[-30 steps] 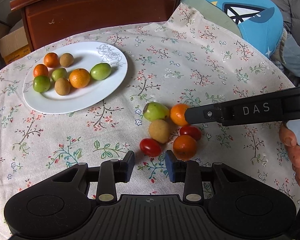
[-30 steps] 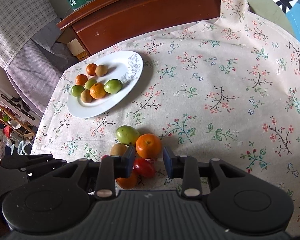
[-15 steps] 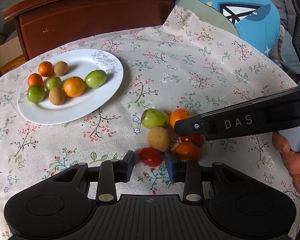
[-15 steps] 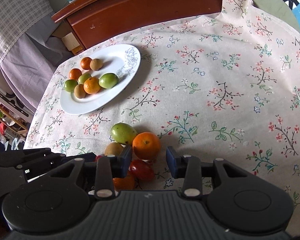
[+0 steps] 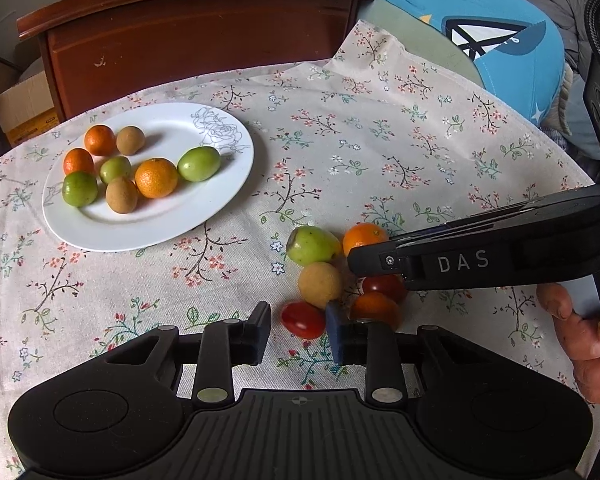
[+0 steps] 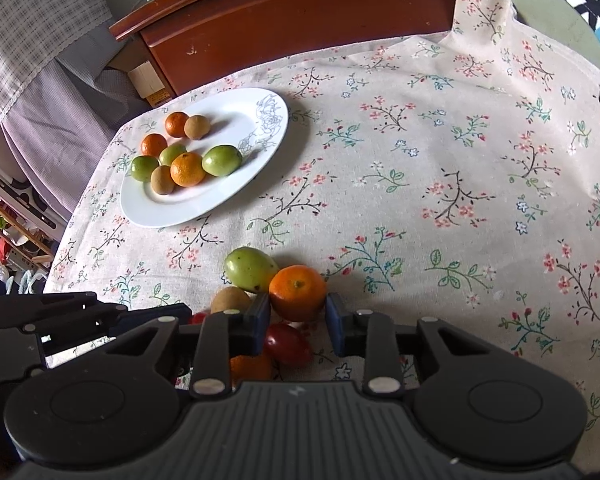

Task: Organize fruits
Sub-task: 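Close the left tool on the cherry tomato while the right tool grasps the mandarin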

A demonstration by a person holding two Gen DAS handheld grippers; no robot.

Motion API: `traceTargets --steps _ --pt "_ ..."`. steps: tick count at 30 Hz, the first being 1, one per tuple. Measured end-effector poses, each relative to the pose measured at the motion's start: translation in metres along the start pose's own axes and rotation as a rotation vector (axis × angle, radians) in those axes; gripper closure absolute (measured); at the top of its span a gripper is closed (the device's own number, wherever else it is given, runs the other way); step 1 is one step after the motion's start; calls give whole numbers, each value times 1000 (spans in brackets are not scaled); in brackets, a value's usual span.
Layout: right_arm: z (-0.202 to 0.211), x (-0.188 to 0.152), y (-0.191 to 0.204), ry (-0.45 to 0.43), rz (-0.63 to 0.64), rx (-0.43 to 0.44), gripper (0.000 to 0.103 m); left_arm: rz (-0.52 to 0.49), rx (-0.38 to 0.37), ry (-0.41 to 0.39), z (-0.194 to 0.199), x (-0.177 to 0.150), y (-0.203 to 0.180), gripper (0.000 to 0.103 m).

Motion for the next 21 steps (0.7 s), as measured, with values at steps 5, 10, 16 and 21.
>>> traceTargets --steps 5,10,16,21 --pt "13 12 4 -59 -3 22 73 41 7 -28 8 8 8 76" --pt "16 15 -1 -73 -32 12 73 3 0 6 3 3 4 75" --pt "16 13 -1 -68 -38 16 73 -24 -25 18 1 -3 0 73" --pt "16 13 -2 -67 -43 16 73 -55 -8 27 -5 -6 -2 73"
Point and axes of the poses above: each gripper's, at about its wrist camera, not at the fingertips, and z roughly against the way its jaws point, y to its left, x to its top, the point moved 4 cm from there along -z, roughly the way its jaws point, and after that the axes turned 13 degrees about x, right-handed, at the moved point
